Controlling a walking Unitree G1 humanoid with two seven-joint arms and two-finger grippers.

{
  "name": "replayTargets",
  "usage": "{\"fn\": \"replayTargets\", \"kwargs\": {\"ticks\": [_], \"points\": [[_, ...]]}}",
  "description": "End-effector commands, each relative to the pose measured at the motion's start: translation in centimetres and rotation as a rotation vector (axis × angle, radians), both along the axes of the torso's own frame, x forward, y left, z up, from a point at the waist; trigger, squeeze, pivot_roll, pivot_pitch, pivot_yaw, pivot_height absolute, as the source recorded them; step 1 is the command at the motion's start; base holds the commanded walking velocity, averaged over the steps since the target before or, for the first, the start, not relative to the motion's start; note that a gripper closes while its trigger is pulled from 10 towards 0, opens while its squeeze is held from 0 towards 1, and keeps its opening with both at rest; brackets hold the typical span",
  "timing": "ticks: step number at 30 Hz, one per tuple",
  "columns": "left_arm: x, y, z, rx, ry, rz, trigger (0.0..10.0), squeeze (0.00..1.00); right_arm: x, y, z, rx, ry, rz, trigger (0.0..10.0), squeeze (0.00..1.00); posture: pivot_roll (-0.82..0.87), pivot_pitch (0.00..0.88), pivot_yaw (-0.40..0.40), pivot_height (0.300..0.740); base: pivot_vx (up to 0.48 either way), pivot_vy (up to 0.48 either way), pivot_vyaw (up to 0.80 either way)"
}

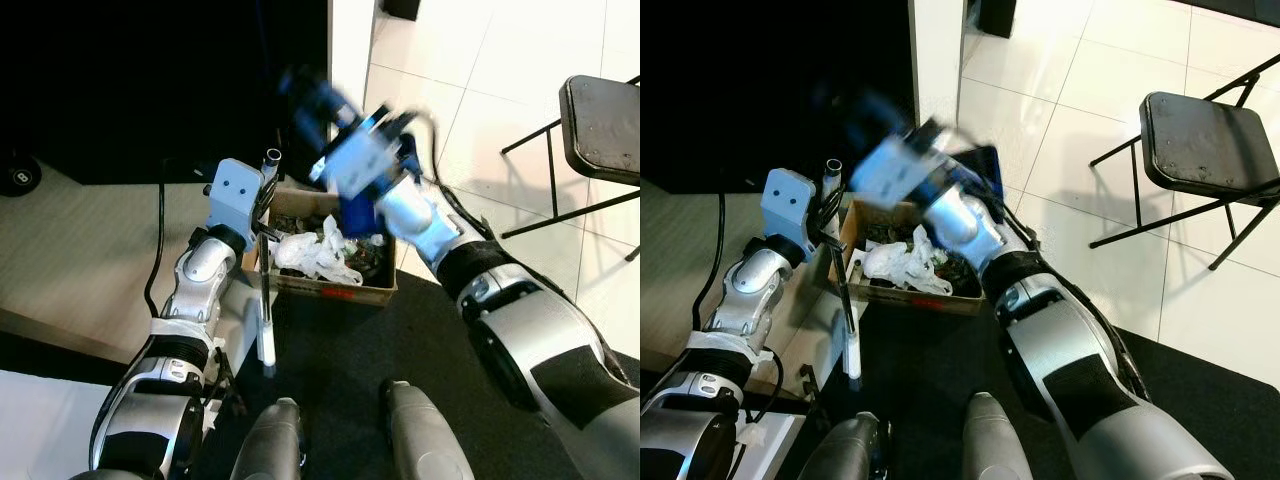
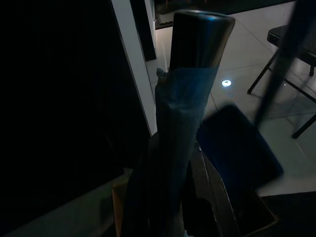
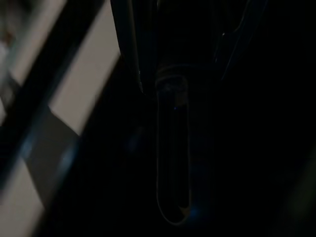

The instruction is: Sweep floor

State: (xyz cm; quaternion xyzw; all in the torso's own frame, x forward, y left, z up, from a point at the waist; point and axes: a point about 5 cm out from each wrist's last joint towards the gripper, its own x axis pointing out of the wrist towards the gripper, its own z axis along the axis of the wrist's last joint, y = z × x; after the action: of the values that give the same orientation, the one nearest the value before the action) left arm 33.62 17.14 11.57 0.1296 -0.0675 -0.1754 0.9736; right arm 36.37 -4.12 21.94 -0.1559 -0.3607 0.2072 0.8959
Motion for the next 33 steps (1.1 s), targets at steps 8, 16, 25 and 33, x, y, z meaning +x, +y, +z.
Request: {"fn": "replayTargets", "kwargs": {"ticks": [8,16,25,33], "points": [[0.0,0.2,0.1,-0.001,-0.003,0.008,10.0,0.00,2.6,-7.2,1.3,0.134,0.107,-0.250,10.0,0.00,-0.02,0.094,-0.024,0.740,0.000,0.000,0.00],[0.2,0.8,0.3,-0.032,-0.004,0.030,10.0,0.00,2.8,-13.2,5.1,0.340,0.102,-0.139,10.0,0.00,-0.02,0.087,-0.007,0.740,0.000,0.000,0.00],[-0.2,1.9,-0.1,-0.052,0.024,0.050,10.0,0.00,-0.1,-14.1,0.4,0.305,0.509,0.380,10.0,0.00,-0.02,0.067,0.010,0.740,0.000,0.000,0.00],[-0.4,3.5,0.0,0.059,0.010,0.062,10.0,0.00,-2.3,-14.8,-1.1,0.284,0.668,0.529,10.0,0.00,-0.01,0.054,0.020,0.740,0.000,0.000,0.00]]}}
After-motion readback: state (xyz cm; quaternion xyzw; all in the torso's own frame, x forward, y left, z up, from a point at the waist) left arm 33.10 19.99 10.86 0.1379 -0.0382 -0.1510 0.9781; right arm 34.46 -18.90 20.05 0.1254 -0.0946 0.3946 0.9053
